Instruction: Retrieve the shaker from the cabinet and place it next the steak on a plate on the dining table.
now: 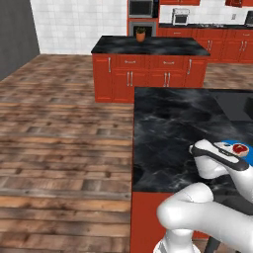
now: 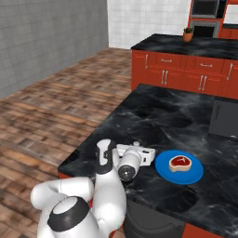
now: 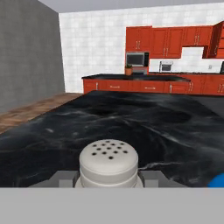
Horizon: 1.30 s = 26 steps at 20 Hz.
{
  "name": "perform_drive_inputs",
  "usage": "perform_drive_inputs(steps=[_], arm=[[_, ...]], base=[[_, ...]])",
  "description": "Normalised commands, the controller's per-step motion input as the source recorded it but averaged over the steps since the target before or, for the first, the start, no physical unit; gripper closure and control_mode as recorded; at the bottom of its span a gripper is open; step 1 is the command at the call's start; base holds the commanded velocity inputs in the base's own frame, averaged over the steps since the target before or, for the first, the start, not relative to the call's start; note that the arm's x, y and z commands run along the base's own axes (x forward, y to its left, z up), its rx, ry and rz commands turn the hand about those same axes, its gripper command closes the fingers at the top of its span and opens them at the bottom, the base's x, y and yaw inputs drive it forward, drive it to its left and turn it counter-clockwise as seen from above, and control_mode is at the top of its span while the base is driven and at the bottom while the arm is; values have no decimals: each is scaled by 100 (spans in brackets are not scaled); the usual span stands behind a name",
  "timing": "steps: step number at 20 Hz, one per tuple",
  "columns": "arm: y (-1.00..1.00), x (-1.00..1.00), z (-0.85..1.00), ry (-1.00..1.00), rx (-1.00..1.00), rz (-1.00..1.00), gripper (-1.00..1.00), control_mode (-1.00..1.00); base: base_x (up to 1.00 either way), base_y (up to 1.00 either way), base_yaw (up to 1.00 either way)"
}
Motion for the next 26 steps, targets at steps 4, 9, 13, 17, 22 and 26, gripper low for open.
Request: perform_drive_inputs(steps=[4, 9, 13, 17, 22, 26], arm=[[-15, 12, -37, 0, 0, 0, 100, -100], [-7, 48, -22, 0, 0, 0, 100, -100], [-3, 58, -28, 0, 0, 0, 100, -100], [0, 39, -51, -1, 0, 0, 100, -100], [-2, 32, -57, -4, 0, 0, 100, -100], [-10, 26, -49, -1, 0, 0, 100, -100]], base=[[0, 0, 0], [0, 0, 0], [0, 0, 0], [0, 0, 0], [0, 0, 0], [0, 0, 0]])
